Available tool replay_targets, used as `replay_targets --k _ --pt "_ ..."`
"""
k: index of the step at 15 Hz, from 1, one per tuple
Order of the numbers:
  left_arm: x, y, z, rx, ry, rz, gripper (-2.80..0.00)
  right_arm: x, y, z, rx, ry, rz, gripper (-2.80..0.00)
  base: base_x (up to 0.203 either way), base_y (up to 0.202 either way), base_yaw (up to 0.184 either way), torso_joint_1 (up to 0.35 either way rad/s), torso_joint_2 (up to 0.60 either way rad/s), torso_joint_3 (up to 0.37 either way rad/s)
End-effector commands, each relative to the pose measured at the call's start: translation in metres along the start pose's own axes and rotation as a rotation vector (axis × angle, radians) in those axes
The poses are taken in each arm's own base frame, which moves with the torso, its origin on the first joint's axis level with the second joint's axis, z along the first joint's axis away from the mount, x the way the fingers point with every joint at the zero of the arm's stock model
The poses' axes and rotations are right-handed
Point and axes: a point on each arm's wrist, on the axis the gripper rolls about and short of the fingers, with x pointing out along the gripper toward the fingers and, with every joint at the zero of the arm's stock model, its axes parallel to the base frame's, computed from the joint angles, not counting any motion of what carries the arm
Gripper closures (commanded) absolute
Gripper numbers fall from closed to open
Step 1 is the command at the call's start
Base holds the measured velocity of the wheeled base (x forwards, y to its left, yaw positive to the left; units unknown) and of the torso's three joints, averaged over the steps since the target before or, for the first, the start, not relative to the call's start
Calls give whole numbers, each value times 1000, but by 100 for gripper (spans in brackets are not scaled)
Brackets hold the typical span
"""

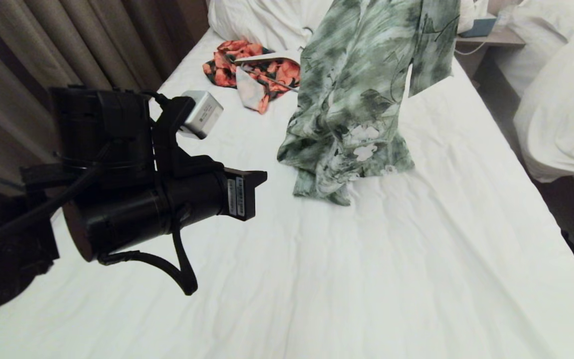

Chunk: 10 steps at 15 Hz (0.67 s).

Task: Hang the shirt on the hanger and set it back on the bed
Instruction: Take the clothes hanger out of the clothes

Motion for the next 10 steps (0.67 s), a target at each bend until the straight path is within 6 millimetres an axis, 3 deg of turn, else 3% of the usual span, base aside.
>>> replay_targets --k 1,5,8,10 --pt "2 -1 -1 1 3 -3 0 -1 0 4 36 -25 -4 0 0 0 0 0 0 0" --pt "3 -3 -3 3 11 -10 0 -3 -4 9 69 19 1 0 0 0 0 0 0 0" --pt "1 -3 -1 2 3 -10 0 3 -28 -5 52 198 -132 0 0 0 0 0 0 0" --pt "1 -3 -1 2 2 -10 0 20 -51 -14 61 260 -269 0 0 0 0 0 0 0"
